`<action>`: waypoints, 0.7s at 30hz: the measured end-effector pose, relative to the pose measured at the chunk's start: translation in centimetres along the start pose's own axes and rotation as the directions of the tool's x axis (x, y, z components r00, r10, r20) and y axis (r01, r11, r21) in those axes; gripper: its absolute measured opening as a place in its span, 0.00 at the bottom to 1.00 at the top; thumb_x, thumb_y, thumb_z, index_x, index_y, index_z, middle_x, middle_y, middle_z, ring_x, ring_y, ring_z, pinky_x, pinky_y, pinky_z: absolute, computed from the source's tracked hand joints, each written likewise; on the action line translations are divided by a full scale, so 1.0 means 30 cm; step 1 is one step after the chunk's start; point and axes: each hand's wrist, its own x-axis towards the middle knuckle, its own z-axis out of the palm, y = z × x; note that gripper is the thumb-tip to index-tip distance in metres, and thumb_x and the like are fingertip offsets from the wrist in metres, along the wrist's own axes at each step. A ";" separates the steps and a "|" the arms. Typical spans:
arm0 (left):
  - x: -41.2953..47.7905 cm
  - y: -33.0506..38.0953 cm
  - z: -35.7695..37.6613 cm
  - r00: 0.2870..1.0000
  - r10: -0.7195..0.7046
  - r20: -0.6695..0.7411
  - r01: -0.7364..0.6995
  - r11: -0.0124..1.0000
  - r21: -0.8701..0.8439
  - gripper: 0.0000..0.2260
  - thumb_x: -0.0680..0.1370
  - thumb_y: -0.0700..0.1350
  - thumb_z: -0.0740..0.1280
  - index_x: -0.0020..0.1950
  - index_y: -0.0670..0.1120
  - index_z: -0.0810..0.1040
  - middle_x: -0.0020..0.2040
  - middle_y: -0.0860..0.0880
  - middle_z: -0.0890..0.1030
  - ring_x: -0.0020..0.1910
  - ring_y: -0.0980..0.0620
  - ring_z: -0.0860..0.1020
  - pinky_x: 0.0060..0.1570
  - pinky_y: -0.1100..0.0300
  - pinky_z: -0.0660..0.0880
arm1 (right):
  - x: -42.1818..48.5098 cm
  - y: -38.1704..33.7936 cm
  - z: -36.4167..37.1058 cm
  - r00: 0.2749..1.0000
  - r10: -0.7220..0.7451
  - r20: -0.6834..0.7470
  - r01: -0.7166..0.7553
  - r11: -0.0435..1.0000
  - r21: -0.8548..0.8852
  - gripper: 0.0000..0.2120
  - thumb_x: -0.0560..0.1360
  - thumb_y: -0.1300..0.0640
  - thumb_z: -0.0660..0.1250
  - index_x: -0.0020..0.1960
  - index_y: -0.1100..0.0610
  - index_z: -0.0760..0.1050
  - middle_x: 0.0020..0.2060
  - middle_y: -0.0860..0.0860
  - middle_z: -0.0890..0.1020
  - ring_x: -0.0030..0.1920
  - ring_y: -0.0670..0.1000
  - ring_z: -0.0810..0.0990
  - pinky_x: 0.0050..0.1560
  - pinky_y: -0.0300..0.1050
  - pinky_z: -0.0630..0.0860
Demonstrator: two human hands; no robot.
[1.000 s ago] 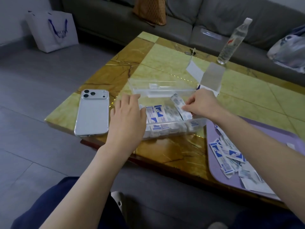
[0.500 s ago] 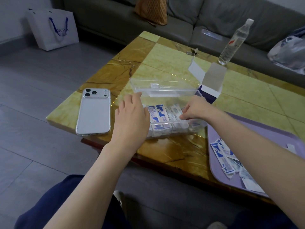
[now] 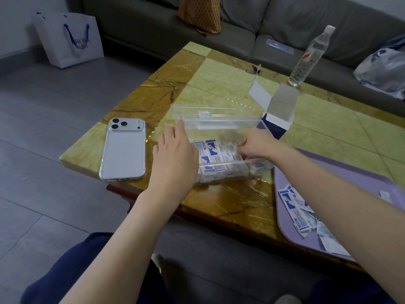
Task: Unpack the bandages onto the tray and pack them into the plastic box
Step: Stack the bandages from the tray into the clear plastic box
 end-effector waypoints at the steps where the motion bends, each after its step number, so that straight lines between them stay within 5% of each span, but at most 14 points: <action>1: 0.000 0.001 0.000 1.000 -0.001 0.000 0.001 1.000 -0.001 0.23 0.81 0.43 0.54 0.75 0.43 0.54 0.68 0.44 0.65 0.64 0.46 0.65 0.62 0.53 0.63 | 0.002 0.002 0.002 1.000 -0.002 -0.006 0.002 1.000 0.008 0.11 0.75 0.59 0.65 0.52 0.64 0.79 0.45 0.59 0.82 0.46 0.55 0.82 0.45 0.45 0.78; 13: -0.003 0.005 0.008 1.000 -0.001 -0.027 0.000 1.000 -0.024 0.23 0.81 0.41 0.55 0.76 0.45 0.53 0.69 0.44 0.65 0.66 0.46 0.64 0.63 0.52 0.63 | 0.007 0.005 -0.002 1.000 -0.008 -0.011 0.009 0.995 0.103 0.11 0.76 0.64 0.59 0.52 0.68 0.78 0.46 0.62 0.82 0.45 0.58 0.83 0.51 0.55 0.80; 18: -0.009 0.031 0.014 0.987 0.022 -0.159 -0.014 0.999 0.053 0.21 0.80 0.47 0.58 0.72 0.46 0.61 0.66 0.44 0.66 0.66 0.45 0.64 0.62 0.53 0.62 | -0.041 0.000 -0.023 0.975 -0.093 -0.199 0.131 0.974 0.184 0.16 0.79 0.60 0.54 0.46 0.69 0.77 0.44 0.63 0.82 0.45 0.63 0.81 0.48 0.59 0.78; 21: -0.013 0.074 0.026 0.964 0.101 -0.247 -0.095 0.995 0.034 0.17 0.79 0.46 0.60 0.68 0.47 0.67 0.62 0.45 0.70 0.61 0.46 0.67 0.59 0.55 0.62 | -0.111 0.009 -0.033 0.911 -0.192 -0.365 0.268 0.948 0.169 0.16 0.81 0.56 0.53 0.50 0.61 0.78 0.43 0.52 0.83 0.44 0.54 0.81 0.47 0.54 0.77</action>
